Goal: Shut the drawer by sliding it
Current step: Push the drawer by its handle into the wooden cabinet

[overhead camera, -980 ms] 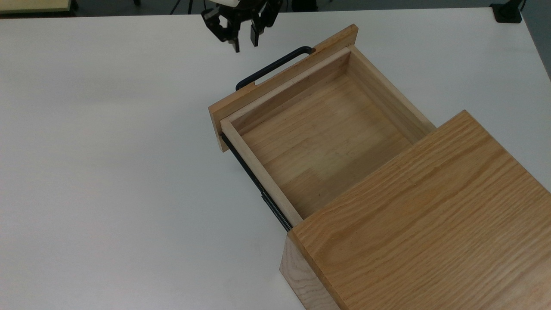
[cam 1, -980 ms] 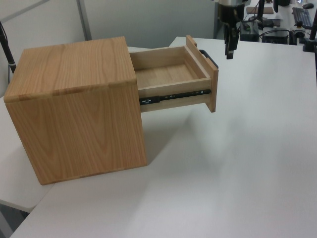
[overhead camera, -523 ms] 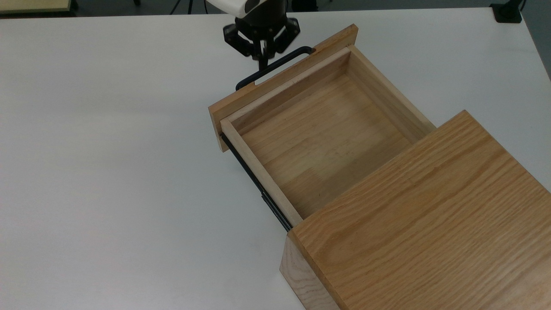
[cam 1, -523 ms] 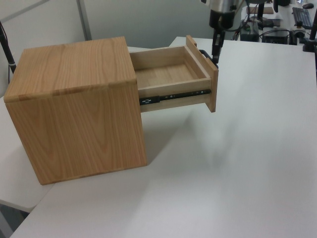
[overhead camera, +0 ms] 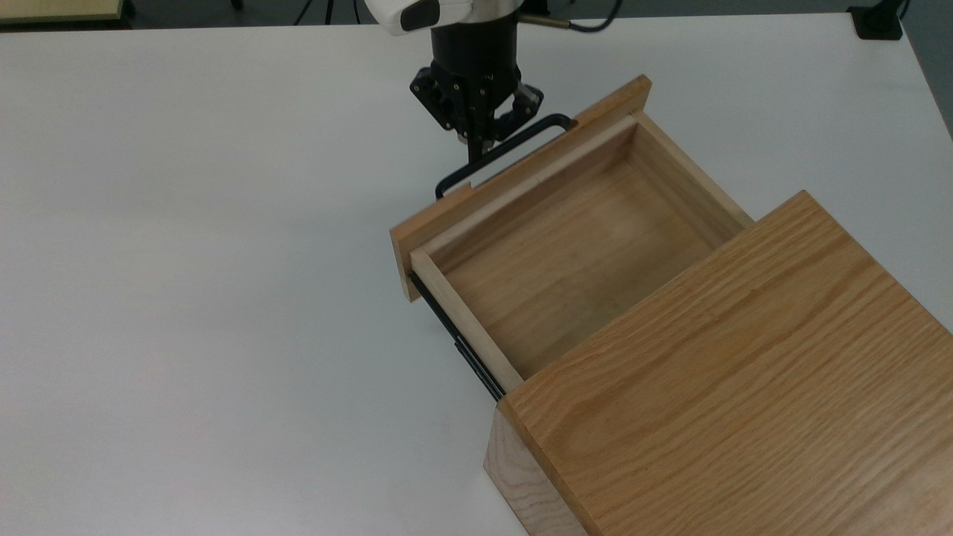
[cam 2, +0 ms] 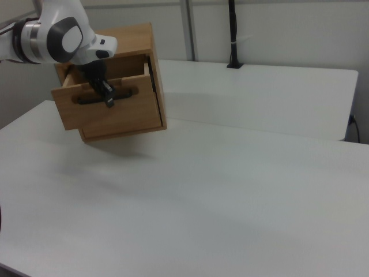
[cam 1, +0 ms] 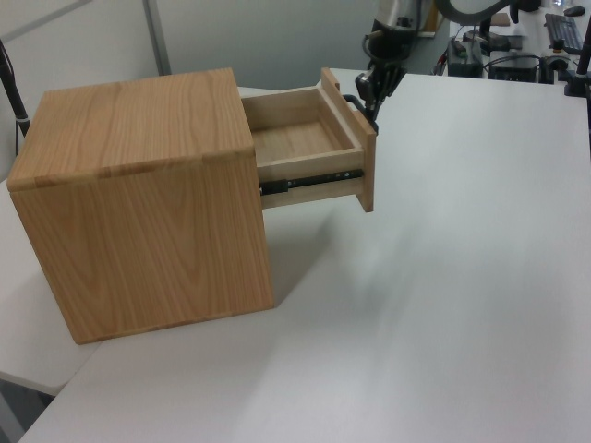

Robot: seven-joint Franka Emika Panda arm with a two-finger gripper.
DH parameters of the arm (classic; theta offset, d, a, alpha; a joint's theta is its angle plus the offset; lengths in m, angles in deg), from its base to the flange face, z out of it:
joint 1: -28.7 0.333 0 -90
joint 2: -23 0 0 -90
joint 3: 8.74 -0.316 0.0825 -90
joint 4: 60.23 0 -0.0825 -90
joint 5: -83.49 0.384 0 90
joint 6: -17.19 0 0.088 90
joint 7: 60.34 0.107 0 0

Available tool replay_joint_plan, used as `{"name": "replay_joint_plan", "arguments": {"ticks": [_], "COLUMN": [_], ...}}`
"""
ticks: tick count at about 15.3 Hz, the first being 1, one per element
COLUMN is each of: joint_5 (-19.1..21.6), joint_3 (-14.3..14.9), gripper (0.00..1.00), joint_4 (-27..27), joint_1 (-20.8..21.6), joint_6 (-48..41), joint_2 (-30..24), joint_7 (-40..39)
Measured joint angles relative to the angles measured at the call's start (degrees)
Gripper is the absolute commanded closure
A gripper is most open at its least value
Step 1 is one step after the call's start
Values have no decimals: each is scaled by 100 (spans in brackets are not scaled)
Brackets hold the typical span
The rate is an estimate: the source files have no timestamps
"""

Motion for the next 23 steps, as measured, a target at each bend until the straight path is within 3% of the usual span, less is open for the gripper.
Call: {"name": "replay_joint_plan", "arguments": {"ticks": [7, 17, 23], "joint_5": [-780, -1072, -1089], "joint_3": [-3, -4, 0], "gripper": [100, 100, 100], "joint_4": [721, 1320, 1507], "joint_1": [318, 555, 595], "joint_6": [894, 2288, 2636], "joint_2": [825, 1674, 1954], "joint_7": [1935, 3212, 3298]}}
